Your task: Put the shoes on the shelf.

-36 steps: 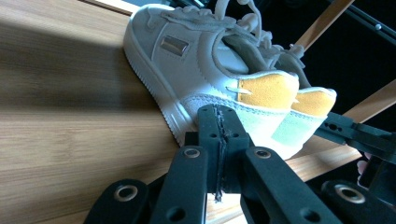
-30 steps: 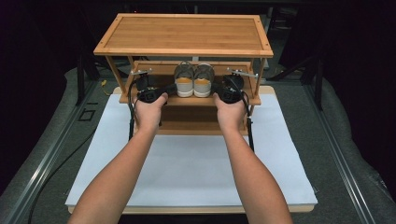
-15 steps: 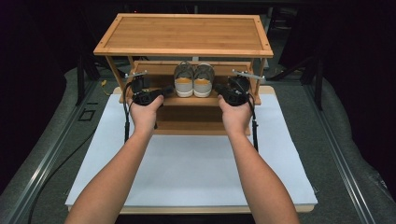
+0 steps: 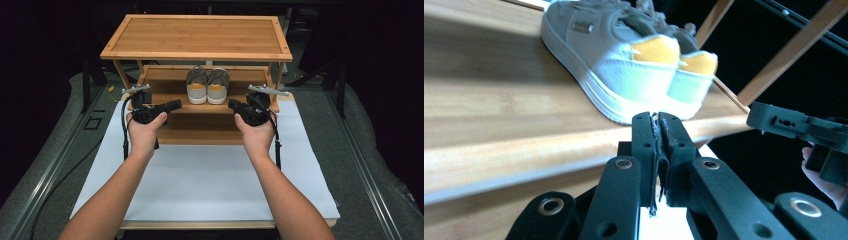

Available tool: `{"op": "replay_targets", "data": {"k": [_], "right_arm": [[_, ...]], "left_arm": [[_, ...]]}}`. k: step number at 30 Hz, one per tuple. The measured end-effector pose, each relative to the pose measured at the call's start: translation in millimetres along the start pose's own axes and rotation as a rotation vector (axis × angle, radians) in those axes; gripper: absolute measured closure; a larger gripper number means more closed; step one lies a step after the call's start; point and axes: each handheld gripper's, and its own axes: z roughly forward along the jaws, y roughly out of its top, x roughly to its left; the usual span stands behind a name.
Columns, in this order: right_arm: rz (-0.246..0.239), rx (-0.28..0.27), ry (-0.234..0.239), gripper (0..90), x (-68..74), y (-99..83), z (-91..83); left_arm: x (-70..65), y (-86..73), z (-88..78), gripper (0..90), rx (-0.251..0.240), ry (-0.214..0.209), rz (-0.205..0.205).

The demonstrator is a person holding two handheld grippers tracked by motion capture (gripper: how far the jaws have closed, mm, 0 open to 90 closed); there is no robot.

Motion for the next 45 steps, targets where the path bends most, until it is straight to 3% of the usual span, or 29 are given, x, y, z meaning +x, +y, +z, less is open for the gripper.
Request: {"op": "replay_targets", "data": {"k": [7,10,13,15,20,24,30,36,45], "right_arm": [[-0.009,-0.001,0.034,85.8,4.5,-10.4,-13.8],[-0.043,0.005,0.027,84.5,5.8,-17.0,-20.7],[-0.036,0.012,0.038,82.4,5.4,-25.4,-24.0],[-0.071,0.020,0.010,81.2,6.8,-31.3,-25.9],[-0.083,0.033,-0.008,76.5,7.7,-44.8,-31.0],[-0.063,0.059,-0.013,73.7,6.7,-55.4,-33.9],[-0.046,0.054,-0.020,72.1,2.2,-73.5,-46.1],[-0.063,0.059,-0.033,70.2,-1.9,-91.0,-60.4],[-0.038,0.044,-0.049,66.1,-17.7,-127.8,-77.5]], "left_arm": [[-4.5,-12.3,-14.4,82.5,0.017,-0.018,0.047],[-4.1,-21.0,-20.7,79.7,0.022,-0.013,0.074],[-1.9,-29.9,-25.3,76.5,0.030,-0.008,0.092],[-0.1,-34.9,-27.9,75.1,0.036,-0.008,0.099],[3.3,-47.2,-34.5,68.5,0.061,0.013,0.125],[5.4,-57.3,-40.0,65.0,0.072,0.026,0.136],[9.1,-74.6,-50.0,59.5,0.073,0.069,0.174],[16.3,-89.0,-59.4,54.1,0.084,0.076,0.189],[27.3,-126.2,-67.1,50.7,0.117,0.088,0.210]]}}
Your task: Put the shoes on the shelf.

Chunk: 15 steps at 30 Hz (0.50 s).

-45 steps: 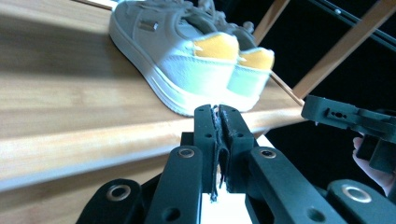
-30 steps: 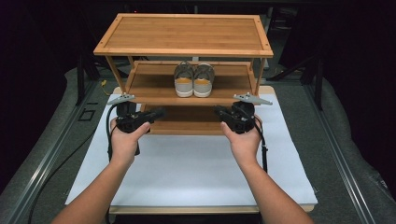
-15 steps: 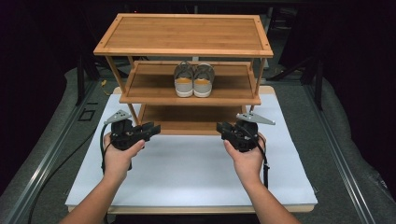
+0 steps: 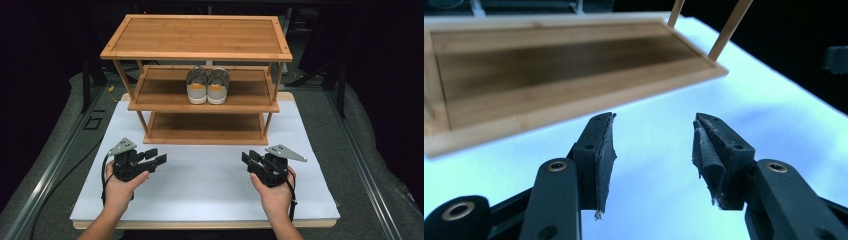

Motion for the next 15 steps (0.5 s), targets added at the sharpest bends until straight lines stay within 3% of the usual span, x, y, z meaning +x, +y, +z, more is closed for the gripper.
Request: {"op": "replay_targets", "data": {"k": [5,11,15], "right_arm": [[-0.013,0.017,-0.013,62.1,-4.9,-23.3,3.8],[-0.019,0.023,0.006,56.2,-9.7,-45.6,14.6],[-0.066,0.029,-0.021,53.7,-8.9,-55.9,20.1]], "left_arm": [[7.1,-20.5,4.4,50.5,0.033,0.008,-0.008],[14.7,-40.9,10.3,49.7,0.043,0.004,-0.020],[20.7,-49.4,11.1,49.4,0.049,0.020,-0.029]]}}
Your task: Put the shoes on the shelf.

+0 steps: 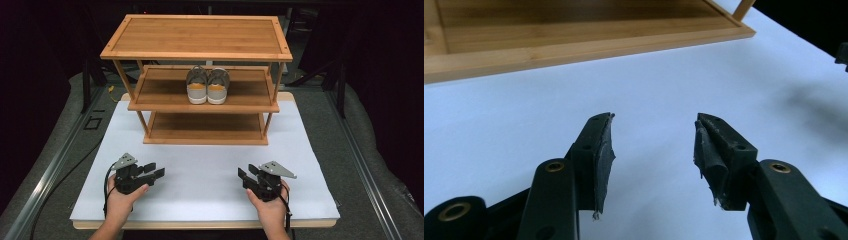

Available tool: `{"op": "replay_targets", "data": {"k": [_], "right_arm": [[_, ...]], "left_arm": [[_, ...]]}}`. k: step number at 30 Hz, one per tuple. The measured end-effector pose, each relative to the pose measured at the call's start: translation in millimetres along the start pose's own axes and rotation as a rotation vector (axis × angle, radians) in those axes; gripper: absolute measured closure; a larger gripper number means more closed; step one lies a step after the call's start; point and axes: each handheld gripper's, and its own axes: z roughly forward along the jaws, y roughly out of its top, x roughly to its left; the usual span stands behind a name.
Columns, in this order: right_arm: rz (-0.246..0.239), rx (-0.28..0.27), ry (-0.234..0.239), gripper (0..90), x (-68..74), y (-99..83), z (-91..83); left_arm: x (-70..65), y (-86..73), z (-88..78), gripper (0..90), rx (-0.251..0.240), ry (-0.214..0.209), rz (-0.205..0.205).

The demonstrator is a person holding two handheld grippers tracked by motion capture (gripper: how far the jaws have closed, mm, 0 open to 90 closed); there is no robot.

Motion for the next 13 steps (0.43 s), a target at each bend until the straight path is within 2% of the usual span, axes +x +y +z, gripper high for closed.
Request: {"op": "replay_targets", "data": {"k": [2,4,7,10,13], "right_arm": [[-0.016,0.007,-0.004,53.2,0.3,-3.2,2.4],[-0.033,0.003,-0.004,52.6,0.0,-5.9,5.5],[-0.055,0.025,-0.003,50.8,-1.0,-9.5,10.2],[-0.068,0.048,-0.007,49.5,0.1,-12.3,13.7],[-0.065,0.076,-0.001,45.7,1.7,-13.6,16.0]], "left_arm": [[3.0,-3.4,0.4,49.3,0.009,0.008,-0.004],[4.5,-5.8,1.6,48.7,0.017,0.002,-0.009],[4.5,-9.3,6.5,47.4,0.046,-0.013,-0.004],[1.4,-11.3,11.4,46.9,0.067,-0.004,0.030],[-1.9,-12.6,14.4,44.6,0.077,-0.007,0.040]]}}
